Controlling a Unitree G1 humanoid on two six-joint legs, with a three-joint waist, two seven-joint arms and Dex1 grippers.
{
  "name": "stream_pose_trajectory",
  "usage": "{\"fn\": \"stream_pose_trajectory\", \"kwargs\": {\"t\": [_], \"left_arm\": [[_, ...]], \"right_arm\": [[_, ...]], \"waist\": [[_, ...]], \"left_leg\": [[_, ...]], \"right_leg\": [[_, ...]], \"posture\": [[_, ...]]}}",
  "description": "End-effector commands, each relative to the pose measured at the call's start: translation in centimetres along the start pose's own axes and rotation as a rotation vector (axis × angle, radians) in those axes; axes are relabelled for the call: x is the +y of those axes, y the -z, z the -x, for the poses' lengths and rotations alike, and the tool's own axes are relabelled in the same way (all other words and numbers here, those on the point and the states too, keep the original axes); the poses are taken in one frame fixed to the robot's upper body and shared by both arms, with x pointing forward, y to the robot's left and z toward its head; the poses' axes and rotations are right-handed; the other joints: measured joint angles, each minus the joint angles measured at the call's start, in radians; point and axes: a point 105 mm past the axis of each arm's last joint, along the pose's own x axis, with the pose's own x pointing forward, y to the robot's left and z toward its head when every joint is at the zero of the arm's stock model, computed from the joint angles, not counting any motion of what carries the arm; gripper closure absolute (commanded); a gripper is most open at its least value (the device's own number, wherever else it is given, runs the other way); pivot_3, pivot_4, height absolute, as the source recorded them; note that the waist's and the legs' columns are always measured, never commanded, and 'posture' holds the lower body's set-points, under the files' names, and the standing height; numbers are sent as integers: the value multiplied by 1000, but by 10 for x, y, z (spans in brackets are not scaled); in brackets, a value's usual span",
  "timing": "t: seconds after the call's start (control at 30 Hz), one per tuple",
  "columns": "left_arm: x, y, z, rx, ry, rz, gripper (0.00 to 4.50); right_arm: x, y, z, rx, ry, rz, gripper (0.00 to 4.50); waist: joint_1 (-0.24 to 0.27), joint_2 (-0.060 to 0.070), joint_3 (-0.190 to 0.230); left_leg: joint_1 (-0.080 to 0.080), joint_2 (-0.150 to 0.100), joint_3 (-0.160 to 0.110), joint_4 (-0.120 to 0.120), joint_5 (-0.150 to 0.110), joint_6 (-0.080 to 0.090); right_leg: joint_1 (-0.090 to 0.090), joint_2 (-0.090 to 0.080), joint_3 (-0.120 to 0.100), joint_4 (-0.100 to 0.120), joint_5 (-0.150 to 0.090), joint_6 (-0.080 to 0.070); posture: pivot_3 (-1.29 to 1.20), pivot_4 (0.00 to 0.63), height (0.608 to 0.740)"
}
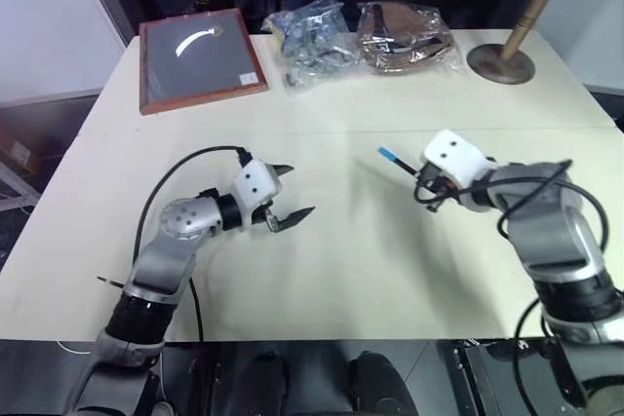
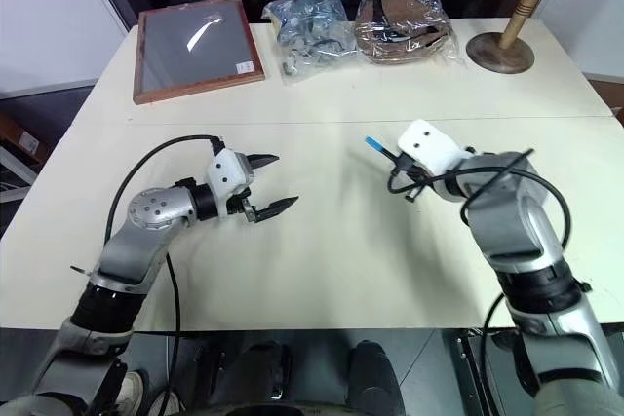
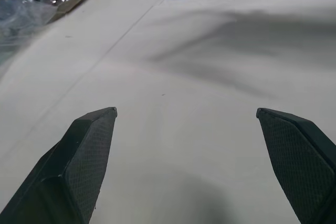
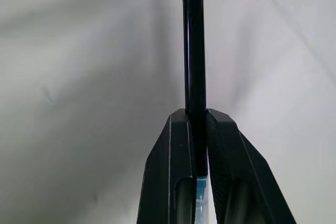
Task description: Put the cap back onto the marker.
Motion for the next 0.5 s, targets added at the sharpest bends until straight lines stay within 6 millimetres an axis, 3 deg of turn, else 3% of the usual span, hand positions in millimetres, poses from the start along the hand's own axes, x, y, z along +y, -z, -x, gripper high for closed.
{"fn": "stream_pose_trajectory", "kwargs": {"t": [0.03,0.3,0.5], "left_arm": [[-4,-13,-6,-31,29,-21,37],[-3,-18,-20,-37,46,53,37],[-7,-21,-30,-66,106,102,37]], "right_arm": [[-14,9,15,3,78,-78,4500],[-23,43,20,77,140,-169,4500],[-18,52,17,94,129,-190,4500]], "waist": [[-2,0,0],[-2,0,0],[0,0,0]], "left_leg": [[0,0,0,0,0,0],[0,0,2,0,0,0],[1,0,2,0,0,0]], "right_leg": [[0,0,0,0,0,0],[1,0,0,-1,0,0],[1,0,0,0,0,0]], "posture": [[0,150,740],[0,150,740],[0,150,740]]}}
